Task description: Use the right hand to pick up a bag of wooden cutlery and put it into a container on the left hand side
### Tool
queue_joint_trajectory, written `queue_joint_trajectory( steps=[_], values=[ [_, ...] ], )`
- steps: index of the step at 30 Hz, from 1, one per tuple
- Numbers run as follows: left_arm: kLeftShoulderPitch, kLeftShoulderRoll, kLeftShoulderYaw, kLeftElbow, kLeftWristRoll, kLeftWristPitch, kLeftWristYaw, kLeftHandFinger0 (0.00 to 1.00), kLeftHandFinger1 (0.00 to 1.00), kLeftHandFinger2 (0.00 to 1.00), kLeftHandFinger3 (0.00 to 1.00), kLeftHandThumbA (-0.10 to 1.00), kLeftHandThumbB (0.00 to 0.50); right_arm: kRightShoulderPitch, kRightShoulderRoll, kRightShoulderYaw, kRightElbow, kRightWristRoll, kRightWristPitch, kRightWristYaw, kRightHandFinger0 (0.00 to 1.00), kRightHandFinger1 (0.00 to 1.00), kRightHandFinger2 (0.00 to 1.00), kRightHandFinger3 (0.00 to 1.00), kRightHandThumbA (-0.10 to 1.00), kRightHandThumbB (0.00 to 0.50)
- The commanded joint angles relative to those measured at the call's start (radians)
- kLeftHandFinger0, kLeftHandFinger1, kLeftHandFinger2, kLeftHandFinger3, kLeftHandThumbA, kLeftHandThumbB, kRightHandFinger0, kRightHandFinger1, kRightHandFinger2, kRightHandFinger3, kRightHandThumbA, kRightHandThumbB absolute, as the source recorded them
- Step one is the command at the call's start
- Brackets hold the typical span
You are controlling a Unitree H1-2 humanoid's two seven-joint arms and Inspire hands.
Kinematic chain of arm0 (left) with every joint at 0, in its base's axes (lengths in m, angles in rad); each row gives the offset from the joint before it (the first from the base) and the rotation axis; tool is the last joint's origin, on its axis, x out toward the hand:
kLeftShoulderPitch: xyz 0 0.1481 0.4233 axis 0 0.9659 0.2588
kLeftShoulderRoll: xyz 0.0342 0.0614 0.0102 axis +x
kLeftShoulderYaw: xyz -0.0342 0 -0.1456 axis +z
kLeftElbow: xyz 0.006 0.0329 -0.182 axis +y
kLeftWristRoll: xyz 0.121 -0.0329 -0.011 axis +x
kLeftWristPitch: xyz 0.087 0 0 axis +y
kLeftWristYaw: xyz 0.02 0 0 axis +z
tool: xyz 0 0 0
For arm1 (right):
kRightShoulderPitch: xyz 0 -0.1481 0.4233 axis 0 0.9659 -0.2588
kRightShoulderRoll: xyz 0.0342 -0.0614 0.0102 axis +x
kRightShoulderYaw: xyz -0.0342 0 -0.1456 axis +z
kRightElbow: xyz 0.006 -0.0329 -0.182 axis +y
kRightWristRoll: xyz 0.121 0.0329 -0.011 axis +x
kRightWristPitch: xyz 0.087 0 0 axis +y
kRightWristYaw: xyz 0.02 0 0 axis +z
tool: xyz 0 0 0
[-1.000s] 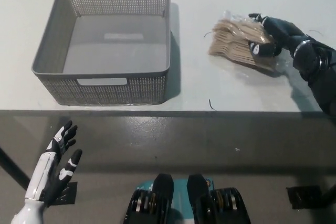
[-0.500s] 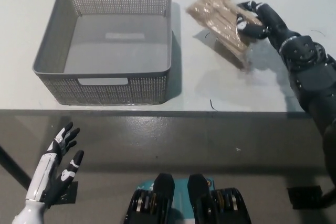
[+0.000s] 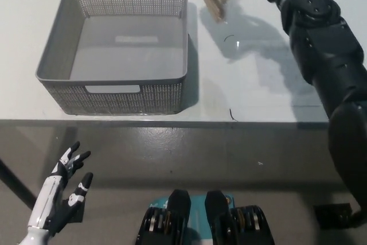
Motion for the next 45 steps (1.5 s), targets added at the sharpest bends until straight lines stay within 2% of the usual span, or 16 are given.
queue_joint_trajectory(
  steps=[1,5,6,7,9,11,15,19,22,24,25,26,27,28,31,45],
  values=[
    [0.011,0.011,-0.002,-0.013,-0.015,-0.035,-0.008,1.0,0.94,0.87,1.0,0.72,0.225,-0.131,0.011,-0.008,-0.066,0.092,-0.003,0.035,0.02,0.51,0.84,0.79,-0.1,0.118],
    [0.019,0.017,-0.009,-0.017,-0.002,-0.035,-0.013,1.0,0.93,0.87,1.0,0.72,0.215,-0.152,0.031,0.001,-0.091,0.104,0.012,0.039,0.01,0.5,0.84,0.78,-0.1,0.108],
    [0.02,0.016,-0.01,-0.019,-0.005,-0.032,-0.016,1.0,0.93,0.87,1.0,0.72,0.207,-0.157,0.037,0.007,-0.099,0.104,0.017,0.039,0.09,0.57,0.91,0.88,-0.1,0.182],
    [0.02,0.017,-0.011,-0.019,-0.009,-0.028,-0.019,1.0,0.93,0.87,1.0,0.71,0.21,-0.161,0.044,0.018,-0.106,0.097,0.015,0.039,0.01,0.47,0.83,0.83,-0.1,0.122],
    [0.014,0.015,-0.013,-0.012,-0.016,-0.027,-0.025,1.0,0.91,0.86,1.0,0.7,0.219,-0.168,0.067,0.04,-0.127,0.086,0.021,0.031,0.06,0.51,0.85,0.87,-0.1,0.134],
    [0.01,0.015,-0.015,-0.012,-0.025,-0.028,-0.031,1.0,0.89,0.83,1.0,0.68,0.218,-0.173,0.09,0.049,-0.122,0.091,0.019,0.035,0.04,0.49,0.84,0.88,-0.1,0.136],
    [0.002,0.009,-0.023,-0.013,-0.021,-0.026,-0.032,1.0,0.86,0.79,1.0,0.64,0.211,-0.163,0.125,0.072,-0.102,0.092,-0.015,0.045,0.0,0.43,0.79,0.79,-0.1,0.142],
    [-0.012,0.007,-0.034,-0.009,-0.02,-0.014,-0.035,1.0,0.85,0.79,1.0,0.63,0.214,-0.162,0.173,0.108,-0.067,0.073,0.017,0.03,0.02,0.52,0.94,0.83,-0.1,0.132],
    [-0.021,0.005,-0.04,-0.012,-0.017,-0.003,-0.034,1.0,0.81,0.76,1.0,0.62,0.22,-0.151,0.179,0.196,-0.053,-0.004,-0.003,0.007,0.1,0.62,0.97,0.93,-0.1,0.12],
    [-0.029,0.008,-0.045,-0.009,-0.017,-0.011,-0.036,0.99,0.79,0.74,1.0,0.6,0.207,-0.147,0.177,0.241,-0.05,-0.026,-0.004,0.004,0.09,0.59,0.92,0.91,-0.1,0.166],
    [-0.032,0.012,-0.047,-0.009,-0.021,-0.014,-0.04,0.99,0.79,0.74,1.0,0.6,0.198,-0.146,0.177,0.274,-0.054,-0.048,0.018,-0.01,0.2,0.68,1.0,1.0,0.0,0.238],
    [-0.035,0.014,-0.049,-0.008,-0.022,-0.014,-0.042,0.99,0.79,0.74,1.0,0.59,0.197,-0.145,0.174,0.288,-0.056,-0.051,0.024,-0.016,0.21,0.59,0.81,0.9,0.09,0.244],
    [-0.039,0.017,-0.052,-0.004,-0.018,-0.02,-0.043,0.98,0.78,0.73,1.0,0.58,0.196,-0.147,0.158,0.329,-0.07,-0.07,0.053,0.043,0.78,1.0,1.0,1.0,0.44,0.324],
    [-0.041,0.02,-0.056,-0.004,-0.016,-0.017,-0.047,0.97,0.78,0.73,1.0,0.58,0.196,-0.145,0.144,0.355,-0.079,-0.073,0.06,0.103,0.96,1.0,1.0,1.0,0.48,0.335],
    [-0.044,0.022,-0.065,-0.012,-0.016,-0.004,-0.057,0.97,0.77,0.72,1.0,0.58,0.203,-0.14,0.101,0.501,-0.09,-0.183,-0.012,0.111,1.0,1.0,1.0,1.0,0.76,0.489],
    [-0.053,0.021,-0.065,-0.011,-0.008,-0.006,-0.065,0.91,0.73,0.71,1.0,0.58,0.208,-0.126,0.012,0.599,-0.167,-0.206,-0.011,0.072,1.0,1.0,1.0,1.0,0.94,0.495]
  ],
)
